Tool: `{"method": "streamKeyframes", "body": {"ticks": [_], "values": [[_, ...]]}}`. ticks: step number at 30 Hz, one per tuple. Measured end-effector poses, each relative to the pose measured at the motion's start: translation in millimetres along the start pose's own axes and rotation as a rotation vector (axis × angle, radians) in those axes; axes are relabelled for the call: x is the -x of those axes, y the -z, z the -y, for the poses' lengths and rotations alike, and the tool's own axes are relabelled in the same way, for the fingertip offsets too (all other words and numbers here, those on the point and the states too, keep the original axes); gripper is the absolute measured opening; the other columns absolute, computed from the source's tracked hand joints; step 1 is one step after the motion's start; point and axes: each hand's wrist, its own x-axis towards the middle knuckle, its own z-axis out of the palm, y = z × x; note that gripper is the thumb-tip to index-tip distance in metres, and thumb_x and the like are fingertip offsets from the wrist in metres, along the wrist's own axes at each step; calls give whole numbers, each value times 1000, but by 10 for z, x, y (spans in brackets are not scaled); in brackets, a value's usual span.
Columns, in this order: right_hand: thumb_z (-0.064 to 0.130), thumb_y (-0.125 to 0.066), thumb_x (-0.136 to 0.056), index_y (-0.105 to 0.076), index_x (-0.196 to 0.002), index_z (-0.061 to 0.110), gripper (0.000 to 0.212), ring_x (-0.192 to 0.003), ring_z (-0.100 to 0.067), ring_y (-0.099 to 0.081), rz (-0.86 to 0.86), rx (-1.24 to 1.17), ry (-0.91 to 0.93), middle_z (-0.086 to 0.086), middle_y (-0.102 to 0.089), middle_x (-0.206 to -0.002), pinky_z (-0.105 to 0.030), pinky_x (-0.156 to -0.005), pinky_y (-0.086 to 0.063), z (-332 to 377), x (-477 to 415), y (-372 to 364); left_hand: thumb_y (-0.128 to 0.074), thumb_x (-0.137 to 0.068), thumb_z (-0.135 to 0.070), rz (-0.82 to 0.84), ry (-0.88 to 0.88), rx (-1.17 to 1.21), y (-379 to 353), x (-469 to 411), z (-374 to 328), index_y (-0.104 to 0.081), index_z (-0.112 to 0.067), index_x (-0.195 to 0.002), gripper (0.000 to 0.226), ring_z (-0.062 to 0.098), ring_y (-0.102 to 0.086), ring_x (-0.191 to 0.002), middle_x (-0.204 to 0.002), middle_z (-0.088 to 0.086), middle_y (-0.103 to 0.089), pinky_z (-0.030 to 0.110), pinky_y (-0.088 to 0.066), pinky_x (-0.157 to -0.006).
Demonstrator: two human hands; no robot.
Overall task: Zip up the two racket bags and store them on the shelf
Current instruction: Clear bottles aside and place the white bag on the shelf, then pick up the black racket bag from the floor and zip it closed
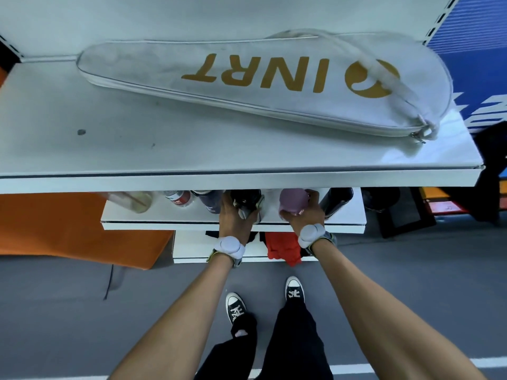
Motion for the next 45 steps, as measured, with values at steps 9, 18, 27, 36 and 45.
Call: {"method": "streamKeyframes", "body": {"ticks": [9, 18, 27, 36, 45], "values": [[20, -89, -63, -44, -125, 11, 76, -91, -30, -66, -12, 29, -43, -7, -66, -104, -25, -72, -46, -165, -105, -159, -87, -73, -26, -32, -1, 0, -148, -162, 122, -49, -4, -131, 73, 32, -57, -120, -126, 13, -60, 48, -50, -99], [32, -90, -63, -42, -126, 15, 81, -97, -27, -67, -1, 28, -145, -6, -65, -114, -29, -80, -51, -174, -94, -182, -85, -75, -31, -17, -9, -8, -133, -196, 155, -46, -5, -134, 76, 33, -56, -123, -129, 13, -59, 46, -48, -103], [32, -85, -72, -45, -133, 11, 76, -112, -31, -62, -104, 68, -296, -11, -63, -126, -40, -95, -50, 37, 376, -105, -82, -79, -16, 30, 10, 10, 288, 37, 99, -40, -6, -142, 76, 24, -59, -119, -136, 8, -53, 43, -52, -99], [28, -63, -87, -77, -100, 21, 20, -99, -22, -70, 306, 204, -333, 0, -76, -103, -25, -84, -54, 363, 1531, -292, -70, -89, -19, 198, 79, -109, 1050, 954, 330, -69, -11, -103, 16, 14, -68, -84, -96, 3, -73, 25, -53, -79], [22, -63, -88, -68, -97, 18, 12, -101, -28, -69, 638, 304, -240, -10, -74, -105, -36, -91, -55, 408, 2535, -663, -67, -91, -16, -21, 384, -56, 1621, 2244, 906, -66, -8, -101, 13, 22, -66, -81, -91, 6, -70, 33, -56, -79]]}}
